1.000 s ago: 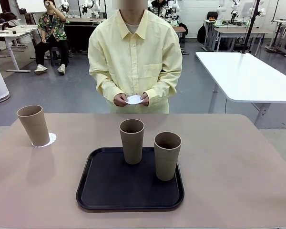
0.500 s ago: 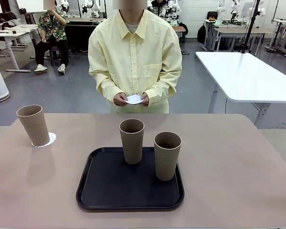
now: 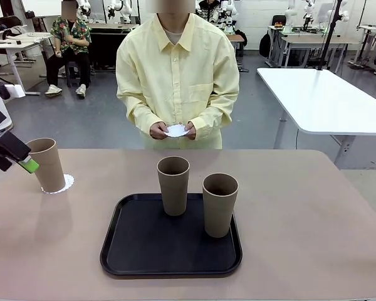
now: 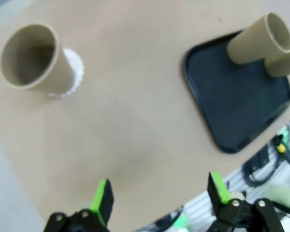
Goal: Place coasters on the table and set cups on them.
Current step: Take one Reusable plastic cup from the Flat Tray and place it on a coaster set by the human.
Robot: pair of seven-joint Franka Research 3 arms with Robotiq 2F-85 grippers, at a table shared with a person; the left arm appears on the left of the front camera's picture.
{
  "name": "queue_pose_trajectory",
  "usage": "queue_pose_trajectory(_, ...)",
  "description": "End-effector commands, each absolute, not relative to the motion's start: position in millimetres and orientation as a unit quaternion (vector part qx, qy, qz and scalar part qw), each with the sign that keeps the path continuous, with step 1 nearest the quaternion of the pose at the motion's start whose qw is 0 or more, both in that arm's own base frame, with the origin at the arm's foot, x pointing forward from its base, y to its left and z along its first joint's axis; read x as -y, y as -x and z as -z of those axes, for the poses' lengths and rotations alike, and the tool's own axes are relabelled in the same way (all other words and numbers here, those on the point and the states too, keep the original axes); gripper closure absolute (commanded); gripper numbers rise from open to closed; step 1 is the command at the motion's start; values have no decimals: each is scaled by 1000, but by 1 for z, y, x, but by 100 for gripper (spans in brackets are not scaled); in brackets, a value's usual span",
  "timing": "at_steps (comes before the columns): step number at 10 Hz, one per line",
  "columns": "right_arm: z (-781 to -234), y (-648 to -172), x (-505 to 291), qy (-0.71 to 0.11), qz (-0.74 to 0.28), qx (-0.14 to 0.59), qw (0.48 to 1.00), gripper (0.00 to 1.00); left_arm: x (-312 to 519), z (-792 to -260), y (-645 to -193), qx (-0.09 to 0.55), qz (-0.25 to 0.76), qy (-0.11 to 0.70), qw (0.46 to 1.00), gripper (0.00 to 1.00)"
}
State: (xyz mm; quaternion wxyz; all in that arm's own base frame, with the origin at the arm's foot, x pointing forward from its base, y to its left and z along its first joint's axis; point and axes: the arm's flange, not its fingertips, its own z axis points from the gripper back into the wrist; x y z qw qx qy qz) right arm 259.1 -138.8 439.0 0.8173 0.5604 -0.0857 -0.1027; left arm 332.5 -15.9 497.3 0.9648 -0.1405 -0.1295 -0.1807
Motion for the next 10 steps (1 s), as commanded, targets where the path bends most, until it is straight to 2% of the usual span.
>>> queue_pose_trajectory(1, -439, -259, 140, -565, 103, 86, 814, 0, 8, -497, -323, 106, 182, 162, 964, 0)
queue_pose_trajectory(2, -439, -259, 140, -565, 103, 86, 814, 0, 16, -497, -333, 129, 181, 141, 965, 0)
queue_pose_trajectory(4, -439, -259, 140, -565, 103, 86, 814, 0, -31, -486, -335, 102, 202, 327, 918, 0)
queue_pose_trajectory(6, -439, -259, 140, -565, 103, 86, 814, 0, -82, -494, -333, 125, 186, 456, 861, 0)
queue_pose_trajectory(8, -439, -259, 140, -565, 103, 86, 814, 0, -147, -481, -337, 143, 150, 535, 819, 0)
queue_pose_trajectory(10, -439, -259, 140, -565, 103, 86, 814, 0, -209, -468, -338, 146, 108, 572, 800, 0)
